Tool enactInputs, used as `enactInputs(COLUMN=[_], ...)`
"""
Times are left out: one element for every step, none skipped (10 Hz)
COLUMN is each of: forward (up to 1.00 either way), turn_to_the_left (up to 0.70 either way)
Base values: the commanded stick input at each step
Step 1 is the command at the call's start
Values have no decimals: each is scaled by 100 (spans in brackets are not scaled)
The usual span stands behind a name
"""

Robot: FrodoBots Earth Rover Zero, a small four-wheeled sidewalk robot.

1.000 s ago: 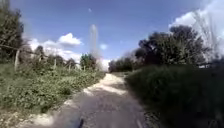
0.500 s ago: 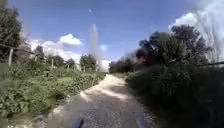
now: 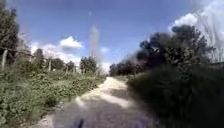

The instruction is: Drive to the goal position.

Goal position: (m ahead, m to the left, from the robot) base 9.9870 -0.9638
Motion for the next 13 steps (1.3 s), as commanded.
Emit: enactInputs(forward=[70, 70, 70, 70, 70, 70, 70, 70, 70, 70, 70, 70, 70], turn_to_the_left=[0, 0, 0, 0, 0, 0, 0, 0, 0, 0, 0, 0, 0])
